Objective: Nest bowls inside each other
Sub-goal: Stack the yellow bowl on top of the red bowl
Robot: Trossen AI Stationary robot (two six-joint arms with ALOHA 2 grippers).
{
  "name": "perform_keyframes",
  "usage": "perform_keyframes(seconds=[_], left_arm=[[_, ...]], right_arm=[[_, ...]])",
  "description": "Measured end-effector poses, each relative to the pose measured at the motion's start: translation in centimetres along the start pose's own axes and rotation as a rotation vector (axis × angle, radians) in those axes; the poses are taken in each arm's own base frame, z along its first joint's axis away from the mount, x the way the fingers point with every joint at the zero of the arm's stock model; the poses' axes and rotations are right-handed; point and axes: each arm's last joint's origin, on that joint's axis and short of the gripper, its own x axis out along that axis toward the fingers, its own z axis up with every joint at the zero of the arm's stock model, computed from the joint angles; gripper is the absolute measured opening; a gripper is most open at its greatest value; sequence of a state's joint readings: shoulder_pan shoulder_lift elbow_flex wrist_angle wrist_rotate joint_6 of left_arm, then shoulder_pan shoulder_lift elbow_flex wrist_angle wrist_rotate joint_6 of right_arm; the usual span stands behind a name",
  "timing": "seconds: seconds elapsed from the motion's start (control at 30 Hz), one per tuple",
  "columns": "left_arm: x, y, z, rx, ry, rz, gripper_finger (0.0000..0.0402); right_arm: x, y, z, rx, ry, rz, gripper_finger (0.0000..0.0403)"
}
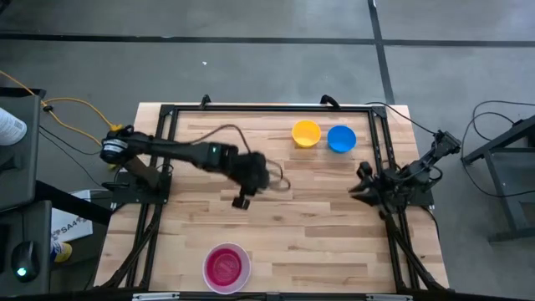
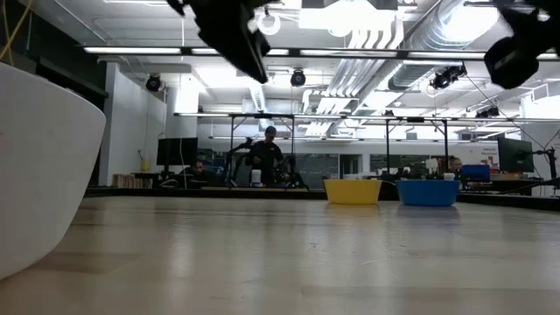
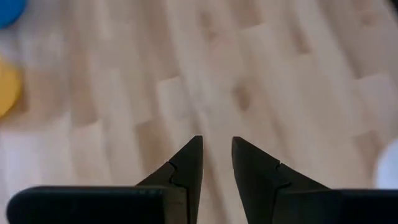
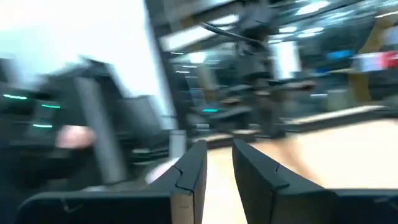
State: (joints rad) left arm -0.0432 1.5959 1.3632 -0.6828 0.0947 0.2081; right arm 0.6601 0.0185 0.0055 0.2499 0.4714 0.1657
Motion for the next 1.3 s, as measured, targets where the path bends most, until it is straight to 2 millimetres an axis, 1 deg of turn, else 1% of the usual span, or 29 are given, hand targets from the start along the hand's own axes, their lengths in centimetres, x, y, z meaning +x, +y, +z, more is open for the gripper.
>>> perform_keyframes(seconds=[0.1,0.23,0.3,0.37,0.43,0.53,0.6,0.77,0.9,0.97,1.13,1.3], left_arm=[[-0.3,2.4,-1.1,-0.016,0.046,0.006,0.0086],[-0.8,4.8,-2.2,-0.014,0.035,-0.112,0.0077],[-1.2,5.7,-2.6,-0.032,0.004,-0.184,0.0067],[-1.5,6.7,-3.2,-0.059,-0.004,-0.220,0.0056],[-1.7,7.5,-3.7,-0.089,0.003,-0.217,0.0045],[-2.0,8.5,-4.4,-0.131,0.025,-0.205,0.0030],[-2.2,8.8,-4.7,-0.145,0.036,-0.202,0.0022],[-2.5,9.3,-5.4,-0.137,0.061,-0.204,0.0013],[-2.8,10.1,-6.0,-0.150,0.069,-0.193,0.0013],[-3.0,10.6,-6.4,-0.161,0.062,-0.204,0.0013],[-3.2,11.9,-8.2,-0.197,-0.013,-0.314,0.0012],[-2.9,12.8,-10.1,-0.209,-0.006,-0.318,0.0012]], right_arm=[[0.0,-0.5,-0.3,-0.047,0.018,-0.134,0.0071],[0.0,-0.8,-0.4,-0.088,0.048,-0.210,0.0071],[0.1,-0.8,0.2,-0.102,0.052,-0.230,0.0071],[0.3,-0.9,0.8,-0.121,0.054,-0.257,0.0071],[0.6,-1.0,1.1,-0.158,0.075,-0.282,0.0071],[1.2,-0.9,2.4,-0.187,0.079,-0.324,0.0071],[1.7,-1.0,2.7,-0.227,0.143,-0.365,0.0071],[3.9,-1.2,4.4,-0.280,0.232,-0.448,0.0071],[6.3,-1.8,6.2,-0.324,0.323,-0.513,0.0071],[7.5,-2.4,6.8,-0.336,0.387,-0.546,0.0071],[10.6,-4.5,7.8,-0.322,0.523,-0.581,0.0071],[12.6,-6.8,8.4,-0.295,0.601,-0.574,0.0071]])
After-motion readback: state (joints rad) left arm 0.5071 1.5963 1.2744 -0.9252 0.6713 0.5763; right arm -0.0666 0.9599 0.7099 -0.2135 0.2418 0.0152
